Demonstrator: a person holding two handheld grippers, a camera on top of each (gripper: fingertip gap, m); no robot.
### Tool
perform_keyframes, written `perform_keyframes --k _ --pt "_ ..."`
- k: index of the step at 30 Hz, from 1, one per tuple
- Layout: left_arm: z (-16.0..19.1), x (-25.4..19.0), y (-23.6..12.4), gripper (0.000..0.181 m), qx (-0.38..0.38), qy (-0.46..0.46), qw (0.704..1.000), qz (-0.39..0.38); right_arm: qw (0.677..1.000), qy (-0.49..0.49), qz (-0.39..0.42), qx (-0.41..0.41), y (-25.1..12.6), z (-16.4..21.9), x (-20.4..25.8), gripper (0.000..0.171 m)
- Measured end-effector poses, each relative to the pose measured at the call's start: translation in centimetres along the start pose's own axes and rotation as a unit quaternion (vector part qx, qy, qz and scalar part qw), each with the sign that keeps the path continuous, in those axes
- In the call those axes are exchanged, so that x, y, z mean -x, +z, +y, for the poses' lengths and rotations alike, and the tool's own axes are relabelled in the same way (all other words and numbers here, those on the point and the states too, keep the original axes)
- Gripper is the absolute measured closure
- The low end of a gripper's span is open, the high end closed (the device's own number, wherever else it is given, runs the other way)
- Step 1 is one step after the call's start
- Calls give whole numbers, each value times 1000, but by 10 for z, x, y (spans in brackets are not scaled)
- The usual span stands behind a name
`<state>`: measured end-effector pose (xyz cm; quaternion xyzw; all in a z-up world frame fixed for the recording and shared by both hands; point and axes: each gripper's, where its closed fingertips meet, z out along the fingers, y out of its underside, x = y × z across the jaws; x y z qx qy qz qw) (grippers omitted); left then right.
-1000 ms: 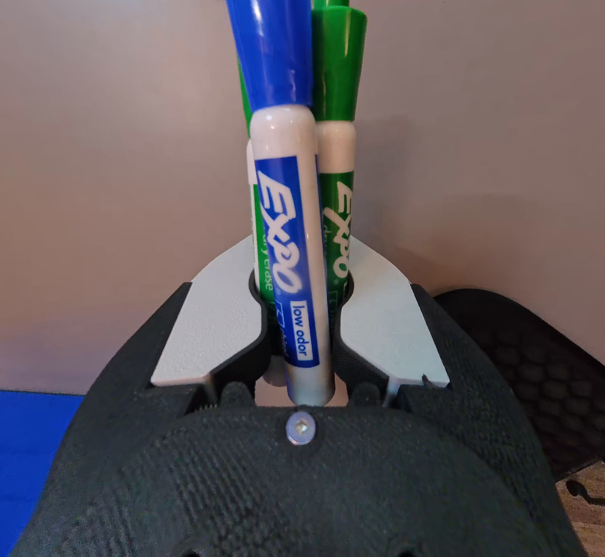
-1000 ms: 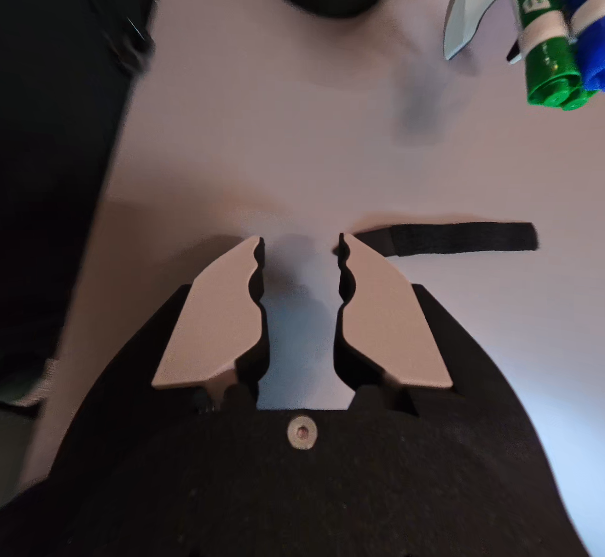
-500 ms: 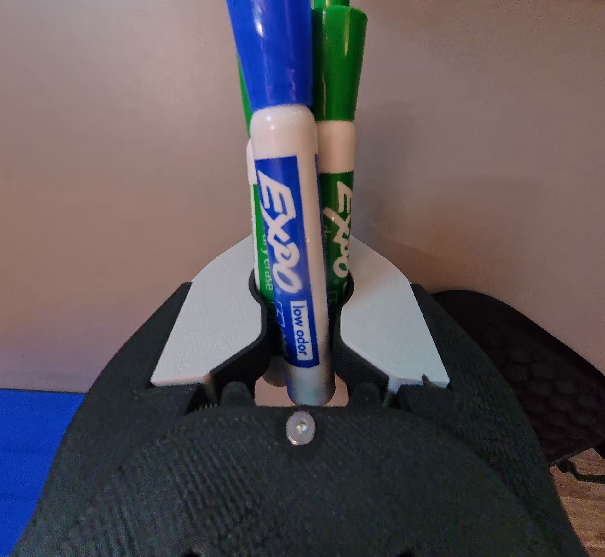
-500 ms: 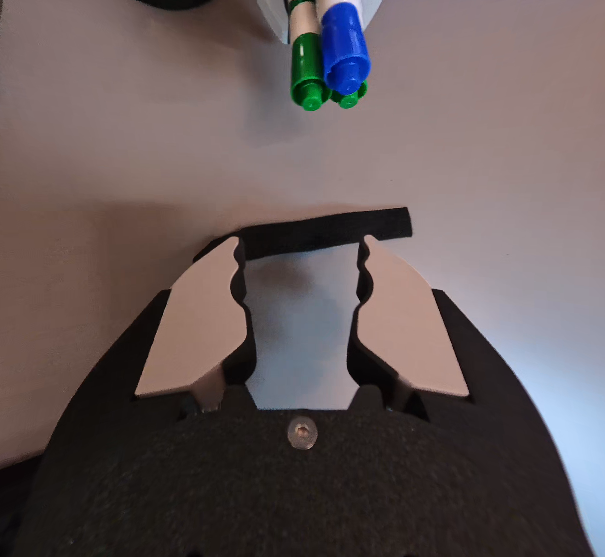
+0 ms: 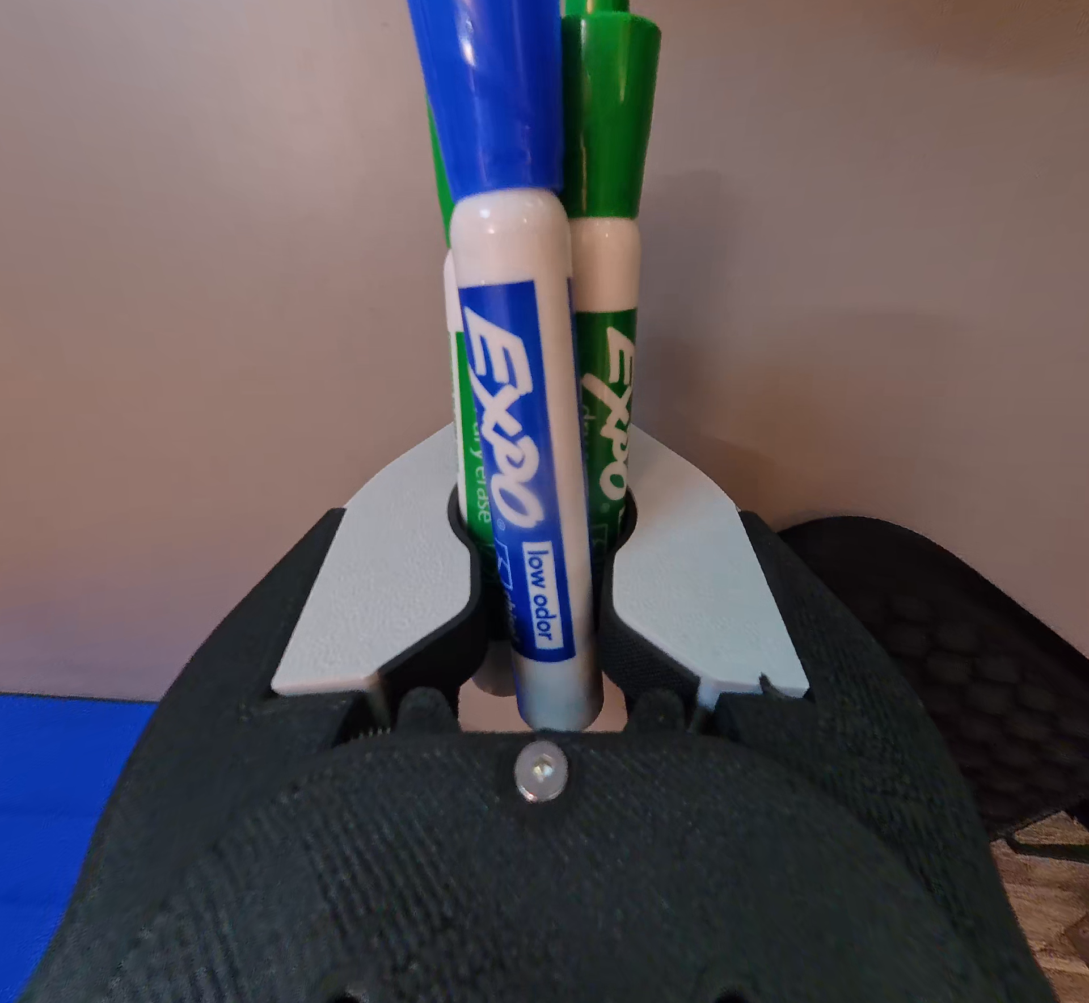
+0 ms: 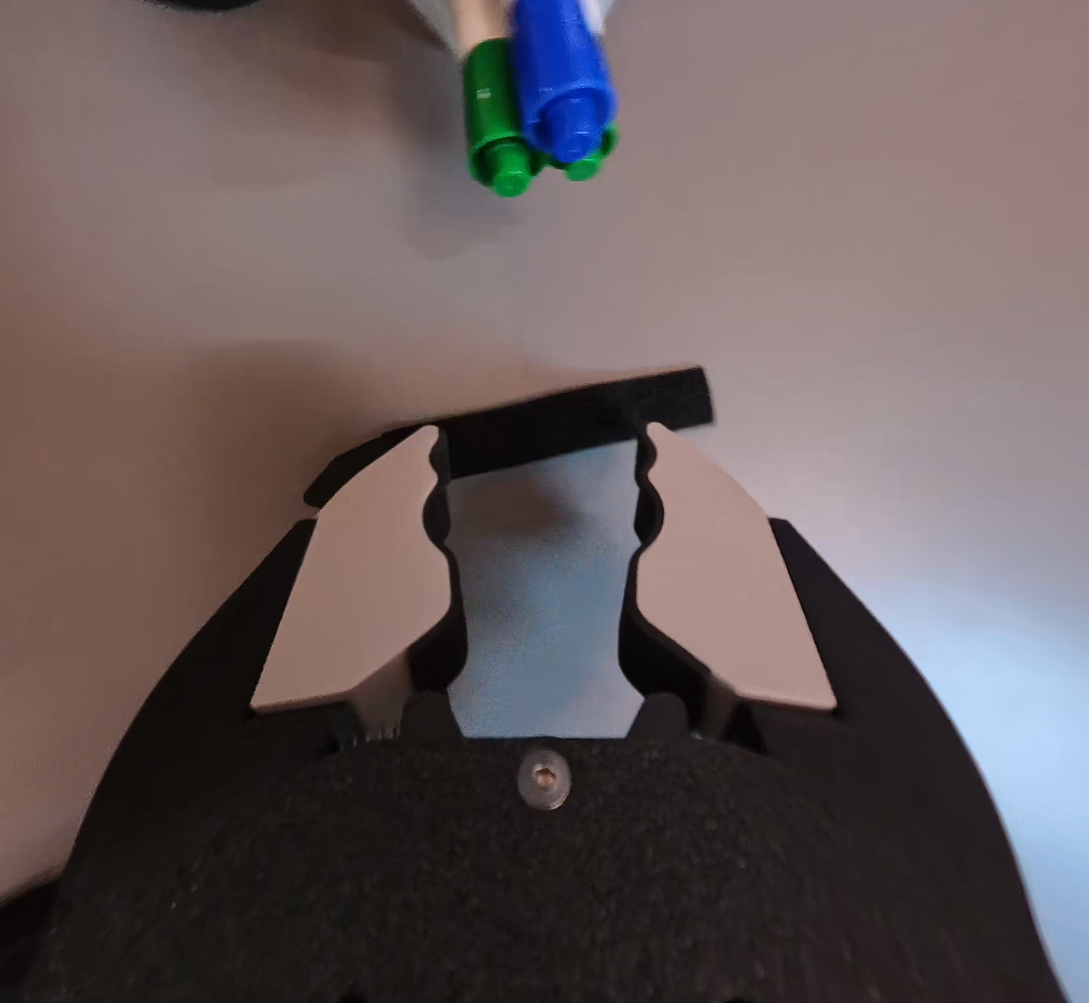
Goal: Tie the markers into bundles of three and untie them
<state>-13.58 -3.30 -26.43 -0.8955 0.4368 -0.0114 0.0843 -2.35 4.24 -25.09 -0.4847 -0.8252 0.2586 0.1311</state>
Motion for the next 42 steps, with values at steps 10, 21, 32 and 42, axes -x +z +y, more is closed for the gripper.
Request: perform_keyframes --k 10,21,32,42 --pt "3 4 2 138 -1 -2 1000 1 976 212 49 29 6 5 -5 112" --pt "21 5 -6 138 13 -19 1000 -8 961 -260 -66 72 25 -11 37 148" --pt "18 4 -4 138 4 -13 1000 -3 996 -90 4 24 -29 9 72 121" --pt "1 -3 -4 138 -3 13 1000 1 987 -129 94 23 -31 54 68 125"
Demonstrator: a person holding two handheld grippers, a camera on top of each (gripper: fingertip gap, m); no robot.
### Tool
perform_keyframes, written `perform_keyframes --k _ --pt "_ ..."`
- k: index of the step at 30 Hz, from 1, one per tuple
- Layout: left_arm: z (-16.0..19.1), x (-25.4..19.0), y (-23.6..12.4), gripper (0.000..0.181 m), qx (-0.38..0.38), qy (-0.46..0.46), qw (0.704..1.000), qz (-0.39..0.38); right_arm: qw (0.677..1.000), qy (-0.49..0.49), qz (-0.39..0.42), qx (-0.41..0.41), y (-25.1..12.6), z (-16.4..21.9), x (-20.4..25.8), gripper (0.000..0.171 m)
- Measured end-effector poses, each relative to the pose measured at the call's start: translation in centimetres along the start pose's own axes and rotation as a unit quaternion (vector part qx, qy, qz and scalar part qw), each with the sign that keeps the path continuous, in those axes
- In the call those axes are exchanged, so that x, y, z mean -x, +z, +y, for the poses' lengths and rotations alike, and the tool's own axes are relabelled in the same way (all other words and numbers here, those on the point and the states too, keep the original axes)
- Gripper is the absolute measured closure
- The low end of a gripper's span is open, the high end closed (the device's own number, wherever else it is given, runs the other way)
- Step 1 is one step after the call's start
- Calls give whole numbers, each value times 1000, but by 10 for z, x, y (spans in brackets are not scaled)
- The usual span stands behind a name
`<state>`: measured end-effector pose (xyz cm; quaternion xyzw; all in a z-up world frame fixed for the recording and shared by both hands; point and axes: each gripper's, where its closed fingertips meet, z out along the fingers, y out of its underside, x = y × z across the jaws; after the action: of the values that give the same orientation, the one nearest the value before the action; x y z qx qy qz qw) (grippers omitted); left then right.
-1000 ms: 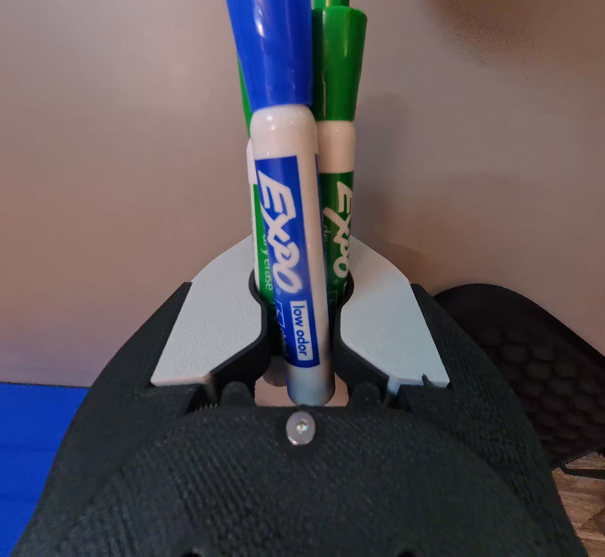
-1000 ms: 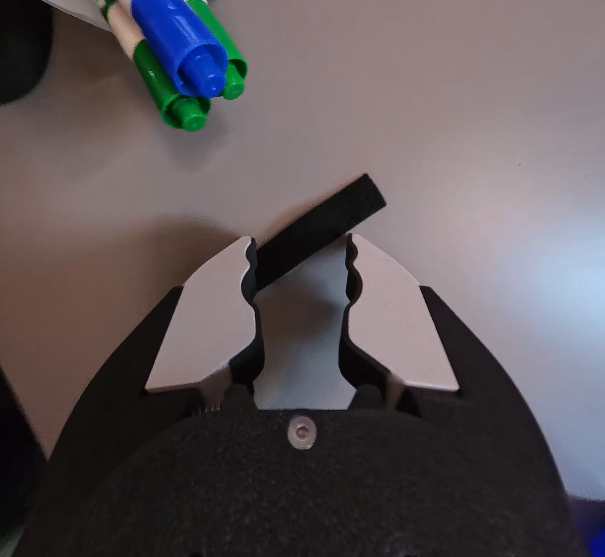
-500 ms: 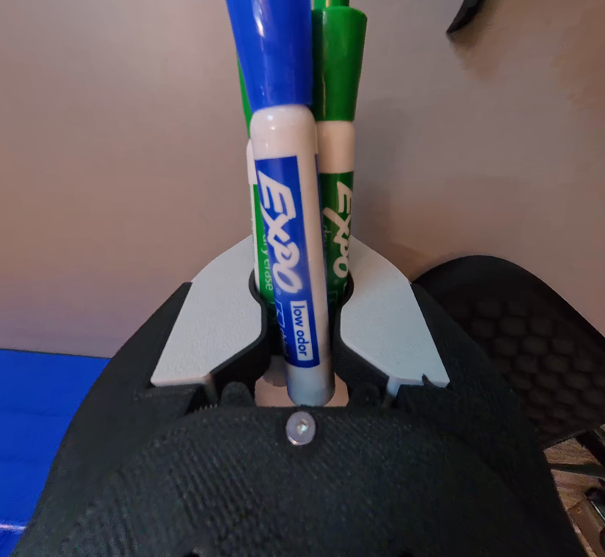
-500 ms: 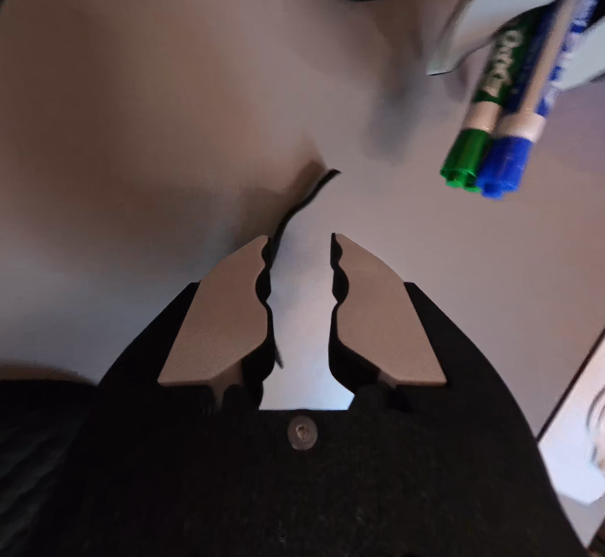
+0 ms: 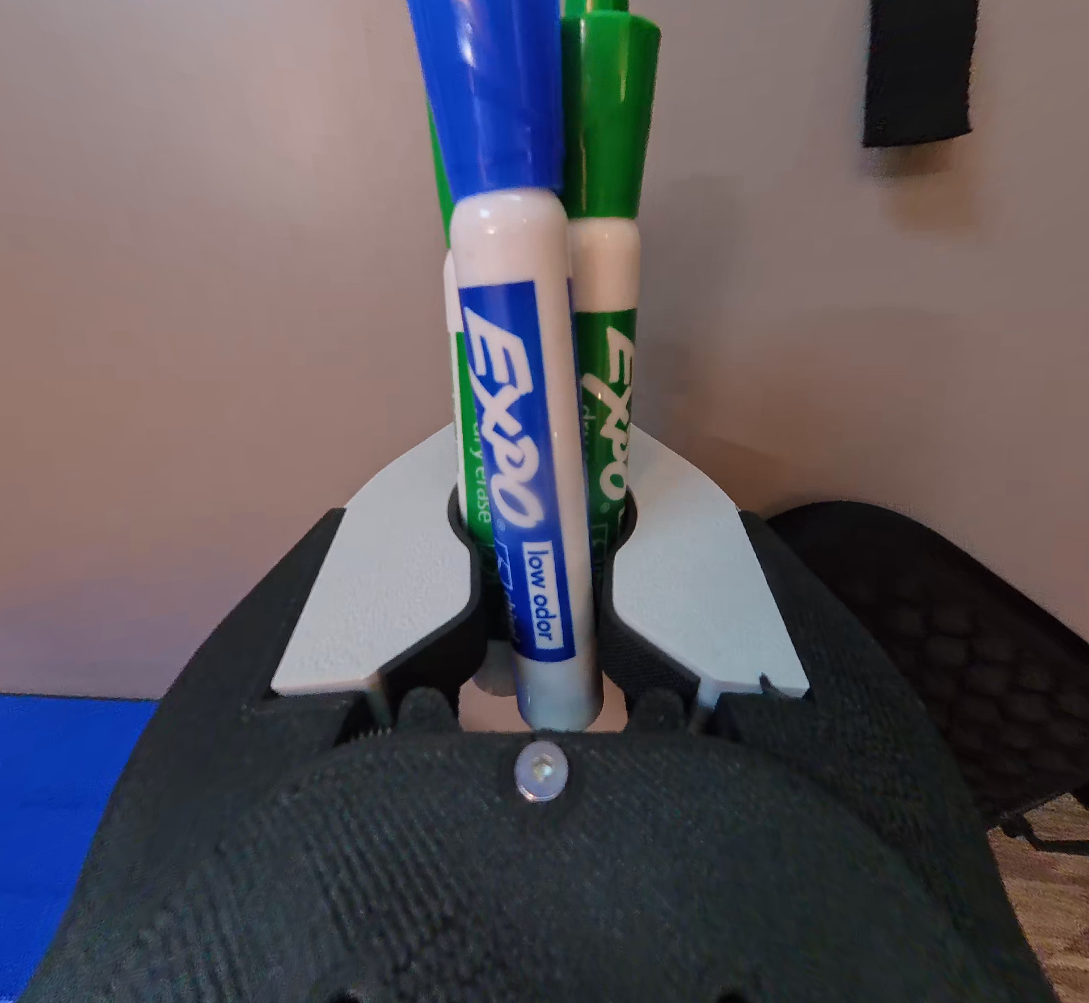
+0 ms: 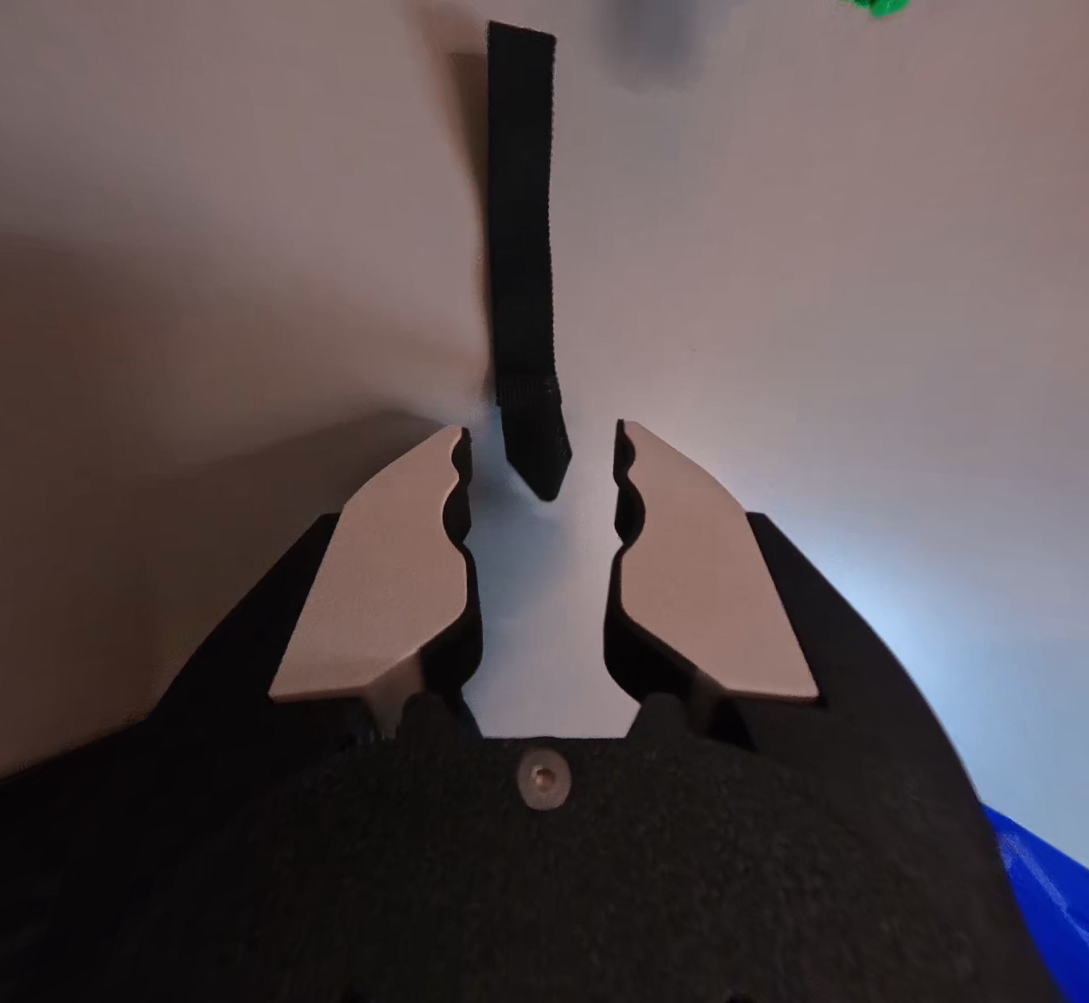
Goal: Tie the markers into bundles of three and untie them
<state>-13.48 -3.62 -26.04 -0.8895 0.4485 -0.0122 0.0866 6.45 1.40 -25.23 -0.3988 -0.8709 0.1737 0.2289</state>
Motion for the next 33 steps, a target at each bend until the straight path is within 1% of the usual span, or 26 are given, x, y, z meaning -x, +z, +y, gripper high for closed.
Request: perform_keyframes --k 3,4,7,8,9,10,11,13,15,17,18,19,20,21,22,24,25,29,31,33 --pt "-2 -4 -1 138 -2 2 1000 2 996 -61 40 -59 -10 0 1 138" --pt "-2 -5 -1 138 -2 2 1000 3 993 -83 55 -63 -12 1 1 140" --pt "-1 -7 0 138 6 2 1000 5 981 -159 102 -35 -9 5 -2 140" --pt "-1 -7 0 138 10 3 1000 4 978 -176 107 -35 -7 3 -1 142" --pt "-1 -6 1 138 13 3 1000 3 975 -192 108 -35 -6 1 0 151" --pt "-3 -7 1 138 14 3 1000 3 970 -212 110 -38 -6 -1 2 167" --pt "-4 -7 0 138 15 2 1000 3 968 -224 104 -40 -8 -3 4 169" --pt "-7 -8 -1 138 17 4 1000 0 976 -201 71 -39 -15 -7 6 169" --pt "-9 -8 -3 138 18 5 1000 -3 988 -143 8 -64 -33 -22 9 169" --pt "-10 -8 -5 138 20 6 1000 -6 989 -91 -92 -76 -57 -37 18 169" --pt "-11 -8 -5 138 20 6 1000 -6 983 -66 -153 -77 -71 -43 23 169" --pt "-12 -9 -6 138 20 6 1000 -6 971 -39 -226 -73 -86 -47 30 169" --pt "-13 -9 -6 138 20 7 1000 -6 951 -10 -304 -62 -102 -49 37 169" --pt "-14 -10 -6 138 18 7 1000 -6 924 17 -379 -47 -117 -48 41 169" --pt "-15 -11 -5 138 17 8 1000 -5 897 37 -440 -32 -128 -47 41 169" --pt "-16 -13 -4 138 15 9 1000 -4 849 67 -523 -15 -136 -47 34 169" --pt "-17 -15 -3 138 14 9 1000 -3 831 79 -551 1 -132 -45 28 169" --pt "-15 -19 -1 138 12 8 1000 2 781 121 -605 97 -83 -23 6 169" --pt "-12 -21 -1 138 13 7 1000 4 764 135 -617 129 -59 -14 -7 169" --pt "-9 -22 -2 138 14 6 1000 5 762 145 -616 139 -39 -12 -25 169"
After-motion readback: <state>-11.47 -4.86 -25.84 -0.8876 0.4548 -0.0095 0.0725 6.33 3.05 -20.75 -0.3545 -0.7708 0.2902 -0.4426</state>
